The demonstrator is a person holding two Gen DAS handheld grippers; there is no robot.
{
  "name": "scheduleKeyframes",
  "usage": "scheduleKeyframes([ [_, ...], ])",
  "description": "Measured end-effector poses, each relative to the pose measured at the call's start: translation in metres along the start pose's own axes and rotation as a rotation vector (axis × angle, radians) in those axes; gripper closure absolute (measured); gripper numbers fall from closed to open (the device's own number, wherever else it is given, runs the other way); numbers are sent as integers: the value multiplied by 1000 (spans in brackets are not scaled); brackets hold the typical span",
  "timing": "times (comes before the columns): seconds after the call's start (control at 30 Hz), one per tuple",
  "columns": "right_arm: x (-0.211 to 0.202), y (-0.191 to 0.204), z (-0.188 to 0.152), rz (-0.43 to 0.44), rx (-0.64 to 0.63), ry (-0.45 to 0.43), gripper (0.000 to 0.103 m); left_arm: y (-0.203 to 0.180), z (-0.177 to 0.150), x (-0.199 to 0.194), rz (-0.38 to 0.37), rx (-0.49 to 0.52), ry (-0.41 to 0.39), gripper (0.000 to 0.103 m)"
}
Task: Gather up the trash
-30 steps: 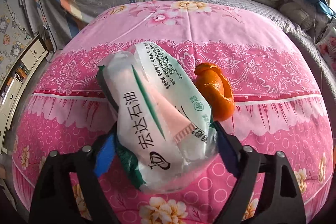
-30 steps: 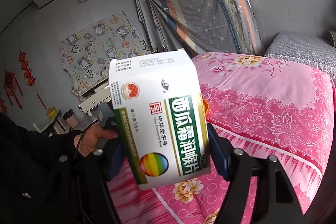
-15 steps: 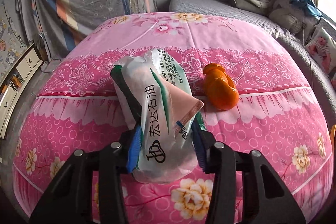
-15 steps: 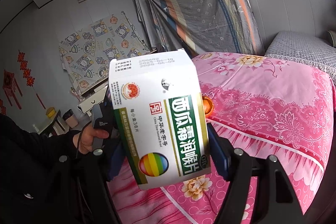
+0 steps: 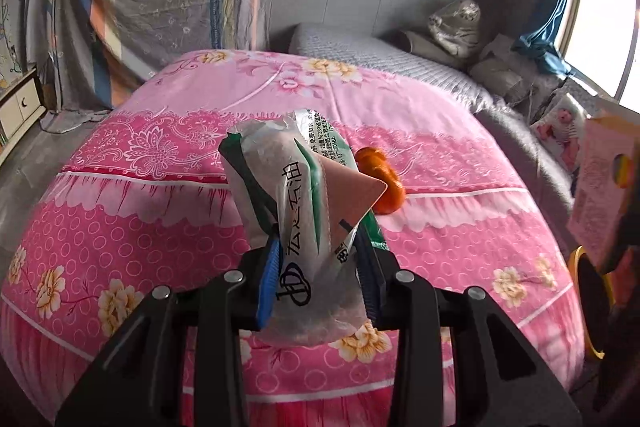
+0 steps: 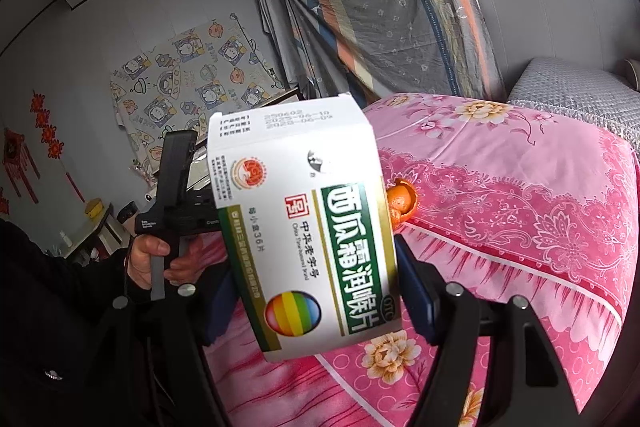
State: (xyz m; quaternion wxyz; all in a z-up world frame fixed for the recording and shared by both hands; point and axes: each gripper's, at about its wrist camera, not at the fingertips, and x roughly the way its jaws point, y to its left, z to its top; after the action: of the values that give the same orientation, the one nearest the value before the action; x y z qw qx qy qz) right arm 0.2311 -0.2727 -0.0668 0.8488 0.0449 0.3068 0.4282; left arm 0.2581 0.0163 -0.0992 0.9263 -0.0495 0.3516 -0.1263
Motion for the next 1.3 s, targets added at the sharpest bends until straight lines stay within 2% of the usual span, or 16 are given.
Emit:
scheduleKeyframes([
  [0.13, 3, 6, 0, 3, -13, 6, 37, 4, -3, -10, -102, -48, -12, 70],
  [0.23, 3, 9, 1, 0, -15, 9, 37, 11, -9, -12, -258, -124, -1, 70],
  [0.33, 4, 12, 1, 1, -17, 14, 37, 15, -17, -10, -354, -184, 14, 70],
  [0.5, 4, 16, 1, -3, -22, 23, 37, 36, -33, 8, -529, -378, 103, 70],
  [0.53, 4, 17, 1, -3, -23, 25, 37, 39, -36, 10, -533, -402, 113, 70],
  [0.6, 5, 19, 1, -3, -26, 29, 37, 40, -40, 6, -502, -397, 111, 69],
  [0.77, 10, 24, 3, 0, -37, 37, 37, 23, -33, -17, -310, -180, 47, 67],
  [0.9, 13, 28, 4, 8, -41, 37, 37, 10, -36, -29, -215, -59, 30, 61],
  [1.1, 10, 34, 0, 17, -50, 32, 37, -4, -48, -59, -134, 82, -6, 54],
  [1.17, 6, 35, -1, 23, -47, 23, 37, -10, -49, -67, -117, 122, -13, 47],
  [1.23, 3, 34, -1, 20, -42, 15, 37, -12, -49, -74, -97, 147, -24, 36],
  [1.3, -1, 33, -3, 19, -38, 8, 37, -15, -50, -84, -74, 172, -36, 36],
])
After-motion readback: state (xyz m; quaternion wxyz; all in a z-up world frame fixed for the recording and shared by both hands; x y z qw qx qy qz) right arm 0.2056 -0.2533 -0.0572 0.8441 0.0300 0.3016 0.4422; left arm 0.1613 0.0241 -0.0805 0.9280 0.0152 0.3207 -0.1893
